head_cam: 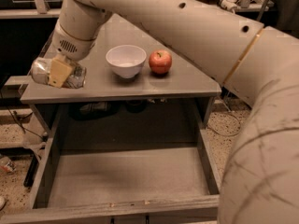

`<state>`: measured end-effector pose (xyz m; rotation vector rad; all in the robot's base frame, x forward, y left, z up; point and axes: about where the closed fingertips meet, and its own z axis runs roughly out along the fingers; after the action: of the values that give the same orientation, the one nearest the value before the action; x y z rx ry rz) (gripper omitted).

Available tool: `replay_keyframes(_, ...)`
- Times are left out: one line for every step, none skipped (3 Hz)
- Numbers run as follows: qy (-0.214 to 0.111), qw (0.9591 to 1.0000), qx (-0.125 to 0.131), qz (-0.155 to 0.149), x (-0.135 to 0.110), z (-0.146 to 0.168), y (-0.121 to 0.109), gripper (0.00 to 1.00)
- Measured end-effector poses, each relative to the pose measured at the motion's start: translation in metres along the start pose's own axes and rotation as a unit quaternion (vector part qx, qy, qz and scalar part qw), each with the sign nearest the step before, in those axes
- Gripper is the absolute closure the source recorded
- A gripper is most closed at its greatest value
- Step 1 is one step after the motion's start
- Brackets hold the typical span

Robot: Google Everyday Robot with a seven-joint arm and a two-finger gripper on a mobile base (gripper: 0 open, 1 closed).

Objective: Pick 7up can from top drawer and place on counter

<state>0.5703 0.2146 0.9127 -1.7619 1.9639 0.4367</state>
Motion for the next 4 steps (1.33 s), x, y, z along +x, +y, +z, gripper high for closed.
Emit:
replay_keyframes(0.010,0.9999,0.003,0.006,-0.008,0.008,-0.025,1.00)
replay_keyframes(0.028,0.9989,0.004,0.038,0.006,0.020,-0.054,1.00)
replay_keyframes(0.043,0.9967,-0.001,0.069,0.019,0.035,-0.077,1.00)
replay_keyframes(0.048,0.9945,-0.018,0.091,0.023,0.053,-0.094,1.00)
